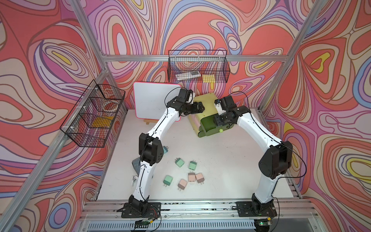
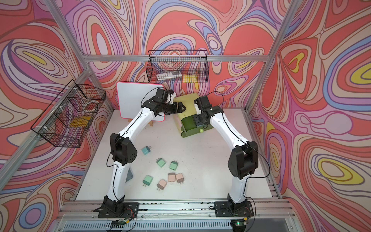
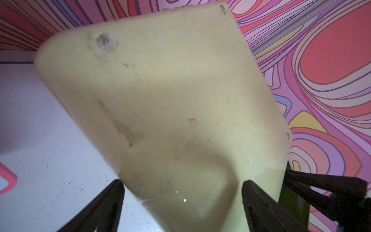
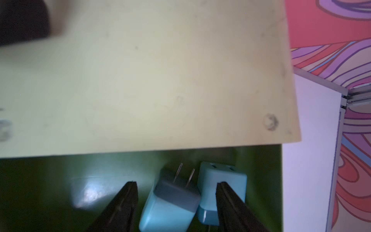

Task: Place the plugs into the drawer by color
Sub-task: Place the plug in the drawer, then pick up the plug from the center of the board.

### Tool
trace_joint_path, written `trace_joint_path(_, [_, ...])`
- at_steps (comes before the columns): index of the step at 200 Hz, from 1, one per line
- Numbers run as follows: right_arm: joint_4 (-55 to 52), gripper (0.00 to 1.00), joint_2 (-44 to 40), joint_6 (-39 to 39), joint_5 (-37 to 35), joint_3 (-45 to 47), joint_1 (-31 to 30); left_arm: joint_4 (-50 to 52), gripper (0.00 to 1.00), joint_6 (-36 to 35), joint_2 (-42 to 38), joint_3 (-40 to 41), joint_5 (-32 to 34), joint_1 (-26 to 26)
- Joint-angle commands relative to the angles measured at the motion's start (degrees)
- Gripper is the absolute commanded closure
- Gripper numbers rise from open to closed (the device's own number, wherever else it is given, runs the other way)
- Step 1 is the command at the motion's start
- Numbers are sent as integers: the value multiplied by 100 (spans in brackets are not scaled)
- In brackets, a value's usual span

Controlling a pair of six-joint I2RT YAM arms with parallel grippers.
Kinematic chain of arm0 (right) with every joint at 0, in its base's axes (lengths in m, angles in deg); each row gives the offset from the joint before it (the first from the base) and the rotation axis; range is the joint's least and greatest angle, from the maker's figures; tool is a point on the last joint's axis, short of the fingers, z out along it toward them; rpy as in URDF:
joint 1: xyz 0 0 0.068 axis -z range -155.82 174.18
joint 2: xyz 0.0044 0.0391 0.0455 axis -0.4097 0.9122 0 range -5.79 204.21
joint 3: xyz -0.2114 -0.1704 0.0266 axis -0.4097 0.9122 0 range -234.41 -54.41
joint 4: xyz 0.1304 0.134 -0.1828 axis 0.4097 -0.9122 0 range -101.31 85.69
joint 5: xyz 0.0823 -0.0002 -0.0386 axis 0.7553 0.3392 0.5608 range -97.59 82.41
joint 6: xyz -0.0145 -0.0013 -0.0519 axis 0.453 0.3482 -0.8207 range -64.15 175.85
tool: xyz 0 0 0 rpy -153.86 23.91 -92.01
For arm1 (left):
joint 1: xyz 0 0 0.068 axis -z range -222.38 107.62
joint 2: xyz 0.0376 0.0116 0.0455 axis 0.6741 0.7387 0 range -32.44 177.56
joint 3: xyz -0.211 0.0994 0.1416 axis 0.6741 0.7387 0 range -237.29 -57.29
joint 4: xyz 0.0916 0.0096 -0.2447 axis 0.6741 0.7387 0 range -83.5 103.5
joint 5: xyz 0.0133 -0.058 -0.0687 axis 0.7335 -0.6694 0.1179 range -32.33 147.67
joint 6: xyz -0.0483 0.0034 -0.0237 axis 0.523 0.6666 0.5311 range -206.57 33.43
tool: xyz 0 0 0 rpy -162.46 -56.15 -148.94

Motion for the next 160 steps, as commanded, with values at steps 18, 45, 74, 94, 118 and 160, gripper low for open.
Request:
trace_joint_path(18, [1079,36,-1730,402,780,1267,-642,-75,10,-114,-165,-78,-154,29])
trace_joint_path(45, [2285,39,-2103,905,832,2589,-1707,-7,10,-124,-147,-171,-158,34])
trace_joint_path(74, [3585,42,-1593,1498,448,3351,-2758,62,10,-178,-195,-192,-112,32])
trace_joint_path(94, [4236,44,-955,1687,94,3483,-3201,102,10,-193,-208,-192,-85,29])
trace_joint_path(118, [4806,45,-97,1559,-137,3334,-3419,93,10,-184,-192,-191,-86,30])
trace_joint_path(160, [5467,47,1261,1242,-59,2619,-3446,82,10,-193,-200,-195,-52,28])
